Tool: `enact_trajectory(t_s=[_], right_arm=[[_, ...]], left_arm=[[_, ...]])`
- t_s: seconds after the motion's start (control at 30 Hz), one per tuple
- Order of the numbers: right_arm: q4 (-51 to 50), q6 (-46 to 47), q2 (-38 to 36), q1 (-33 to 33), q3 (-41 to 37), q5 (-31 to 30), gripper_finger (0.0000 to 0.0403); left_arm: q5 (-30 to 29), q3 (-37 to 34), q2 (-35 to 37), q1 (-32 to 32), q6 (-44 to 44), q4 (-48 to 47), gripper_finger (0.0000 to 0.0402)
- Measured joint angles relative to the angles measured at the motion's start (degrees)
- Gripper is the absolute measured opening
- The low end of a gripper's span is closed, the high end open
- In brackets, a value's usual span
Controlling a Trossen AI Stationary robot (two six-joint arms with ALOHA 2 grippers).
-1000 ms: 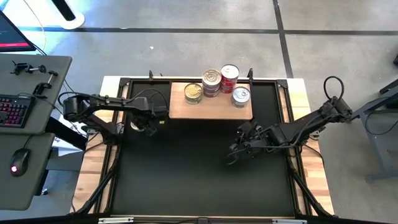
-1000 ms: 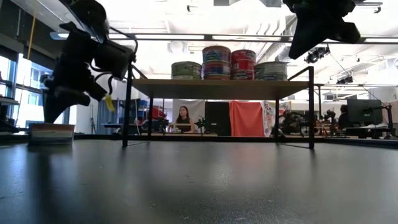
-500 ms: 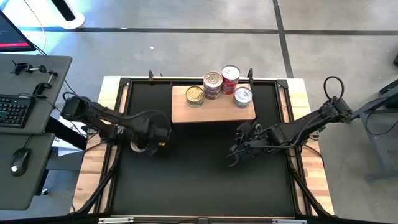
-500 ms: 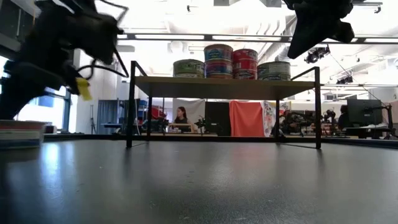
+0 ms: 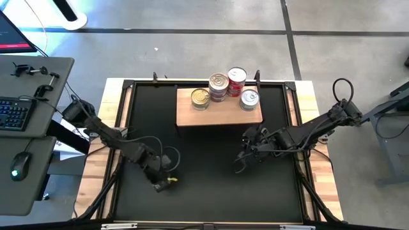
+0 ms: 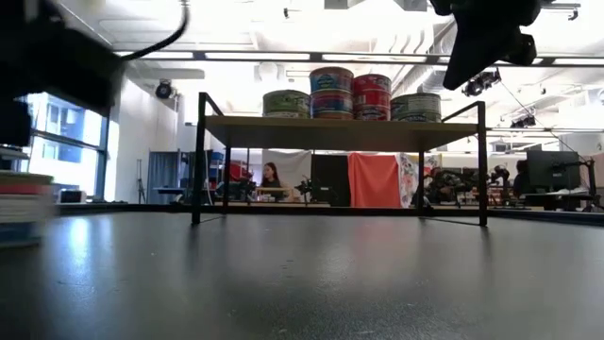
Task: Stack canned seafood by type on shelf
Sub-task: Stack the blue tuna can on top of the blue tuna can on the shelf
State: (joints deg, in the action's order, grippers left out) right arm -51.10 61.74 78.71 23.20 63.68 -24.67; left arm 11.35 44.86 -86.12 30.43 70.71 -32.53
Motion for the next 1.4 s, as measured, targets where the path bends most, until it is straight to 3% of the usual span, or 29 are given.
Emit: enact_trajectory(t_s=[0.2, 0.37, 0.6, 0.8, 0.97, 1.23, 1.4], right_arm=[[3.93, -5.14, -1.4, 1.15, 0.0, 11.72, 0.0], [4.18, -3.73, -1.52, 2.61, 0.0, 22.08, 0.0], [5.5, 6.81, 1.88, 7.47, 0.0, 17.51, 0.0], [15.96, 10.36, 9.2, 10.66, 0.0, 14.45, 0.0], [24.62, 10.61, 15.35, 11.03, 0.0, 13.03, 0.0], [26.13, 11.35, 21.8, 6.75, -2.19, 12.8, 0.0], [28.21, 11.56, 18.37, 5.56, -10.44, 17.09, 0.0]], left_arm=[[-7.74, 2.3, -5.92, -5.84, -13.88, 13.63, 0.0001], [-10.26, 11.36, -15.17, -10.29, -30.06, 16.08, 0.0], [-16.12, 28.05, -26.6, -12.96, -50.96, 15.35, 0.0], [-21.5, 36.23, -26.86, -13.22, -64.41, 4.17, 0.0], [-24.17, 33.53, -21.21, -13.3, -65.43, 0.89, 0.0], [-24.05, 15.13, -12.98, -12.83, -65.45, 23.31, 0.0], [-23.99, 11.27, -11.75, -11.54, -66.99, 29.73, 0.0]])
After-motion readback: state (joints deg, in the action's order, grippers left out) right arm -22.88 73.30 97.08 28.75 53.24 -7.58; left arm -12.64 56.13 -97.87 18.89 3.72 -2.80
